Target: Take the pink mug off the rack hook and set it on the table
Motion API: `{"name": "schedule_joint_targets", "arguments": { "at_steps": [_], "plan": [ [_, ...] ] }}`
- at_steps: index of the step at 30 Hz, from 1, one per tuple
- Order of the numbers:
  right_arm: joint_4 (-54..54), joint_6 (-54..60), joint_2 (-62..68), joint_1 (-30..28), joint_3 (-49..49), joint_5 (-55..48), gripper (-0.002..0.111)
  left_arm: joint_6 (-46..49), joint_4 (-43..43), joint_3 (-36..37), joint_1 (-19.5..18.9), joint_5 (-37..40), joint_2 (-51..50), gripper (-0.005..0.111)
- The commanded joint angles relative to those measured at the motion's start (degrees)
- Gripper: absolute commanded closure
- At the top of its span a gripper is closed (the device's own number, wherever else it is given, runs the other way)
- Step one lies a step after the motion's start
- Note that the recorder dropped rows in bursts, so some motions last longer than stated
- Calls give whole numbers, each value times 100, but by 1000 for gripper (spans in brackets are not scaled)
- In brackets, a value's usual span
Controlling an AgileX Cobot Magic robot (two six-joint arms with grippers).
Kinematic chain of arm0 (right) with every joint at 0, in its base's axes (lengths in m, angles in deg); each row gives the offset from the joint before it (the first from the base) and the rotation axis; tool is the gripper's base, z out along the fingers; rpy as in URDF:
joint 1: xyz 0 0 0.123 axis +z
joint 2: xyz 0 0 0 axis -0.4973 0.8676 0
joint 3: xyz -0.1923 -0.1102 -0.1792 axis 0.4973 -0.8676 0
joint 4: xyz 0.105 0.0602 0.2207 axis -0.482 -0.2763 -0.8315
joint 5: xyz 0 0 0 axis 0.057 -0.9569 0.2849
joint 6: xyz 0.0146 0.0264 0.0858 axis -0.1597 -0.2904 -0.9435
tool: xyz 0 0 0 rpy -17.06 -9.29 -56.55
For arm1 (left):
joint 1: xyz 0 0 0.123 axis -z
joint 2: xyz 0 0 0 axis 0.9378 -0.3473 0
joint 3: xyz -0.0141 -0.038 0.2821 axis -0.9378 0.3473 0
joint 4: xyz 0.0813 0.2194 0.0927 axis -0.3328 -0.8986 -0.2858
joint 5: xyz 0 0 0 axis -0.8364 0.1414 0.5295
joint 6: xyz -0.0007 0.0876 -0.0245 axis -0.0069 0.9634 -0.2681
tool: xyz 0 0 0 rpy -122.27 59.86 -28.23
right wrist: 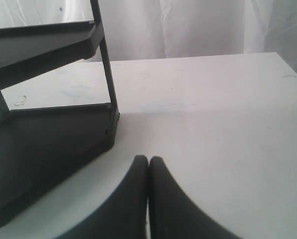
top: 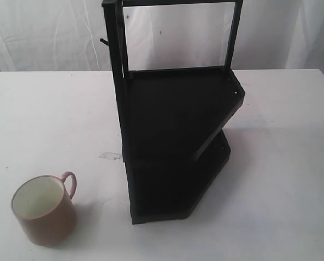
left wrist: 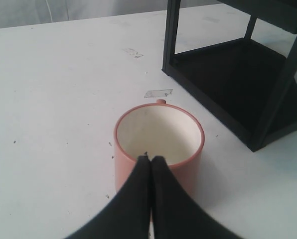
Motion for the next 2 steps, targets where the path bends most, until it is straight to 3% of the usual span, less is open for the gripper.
{"name": "schedule_joint_targets", "arguments": {
  "at_steps": [1, 2],
  "plan": [
    [20, 17, -33, -25, -41, 82, 108, -31, 16, 24, -14, -25, 25, 107],
    [20, 17, -33, -25, -41, 82, 108, -31, 16, 24, -14, -25, 25, 107]
  ]
}}
